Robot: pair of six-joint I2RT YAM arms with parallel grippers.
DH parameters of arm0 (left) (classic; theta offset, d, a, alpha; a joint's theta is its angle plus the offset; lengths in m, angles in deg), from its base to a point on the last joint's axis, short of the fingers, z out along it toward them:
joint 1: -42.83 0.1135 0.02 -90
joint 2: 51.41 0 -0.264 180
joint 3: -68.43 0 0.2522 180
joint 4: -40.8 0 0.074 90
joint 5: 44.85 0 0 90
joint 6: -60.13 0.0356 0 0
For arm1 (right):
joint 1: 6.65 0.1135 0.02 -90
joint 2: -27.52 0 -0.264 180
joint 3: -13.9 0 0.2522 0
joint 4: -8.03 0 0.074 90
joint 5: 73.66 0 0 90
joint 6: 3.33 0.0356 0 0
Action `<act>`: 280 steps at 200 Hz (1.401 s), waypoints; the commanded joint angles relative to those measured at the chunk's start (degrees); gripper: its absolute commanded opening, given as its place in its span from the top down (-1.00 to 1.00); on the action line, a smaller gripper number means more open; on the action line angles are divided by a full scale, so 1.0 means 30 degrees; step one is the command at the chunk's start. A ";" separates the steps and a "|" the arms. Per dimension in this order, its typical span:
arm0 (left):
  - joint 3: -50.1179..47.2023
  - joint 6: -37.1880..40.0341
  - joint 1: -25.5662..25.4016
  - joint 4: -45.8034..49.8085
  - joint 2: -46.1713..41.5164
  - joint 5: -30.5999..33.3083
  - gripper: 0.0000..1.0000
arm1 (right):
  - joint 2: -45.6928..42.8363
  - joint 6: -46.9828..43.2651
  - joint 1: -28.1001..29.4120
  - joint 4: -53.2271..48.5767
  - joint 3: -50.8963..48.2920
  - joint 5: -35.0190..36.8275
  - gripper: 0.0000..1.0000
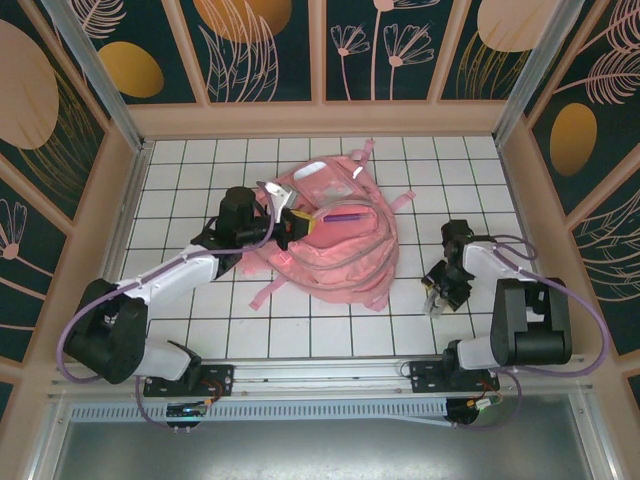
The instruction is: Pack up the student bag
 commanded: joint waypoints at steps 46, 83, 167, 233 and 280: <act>0.0370 -0.2070 -0.0012 -0.3055 -0.1028 -0.0126 1.00 | -0.4100 0.4690 0.1751 0.0688 0.2177 -0.3817 0.21; 0.1063 -0.3129 0.0018 -0.3925 -0.0401 -0.0861 1.00 | -0.5062 0.7386 0.5246 0.2599 0.4444 -0.4268 0.26; 0.2489 -0.6399 0.0091 -0.5685 0.1521 -0.2386 1.00 | 0.1264 1.3351 0.9499 1.1156 0.7868 -0.4261 0.18; 0.1390 -0.5879 0.0259 -0.6424 0.0100 0.0278 1.00 | 0.1992 1.4512 1.0944 1.0832 0.7714 -0.2931 -0.48; 0.0410 -0.4284 0.0325 -0.6524 -0.0322 -0.0022 1.00 | 0.1051 0.6842 0.9708 0.5924 0.8575 -0.2352 -0.47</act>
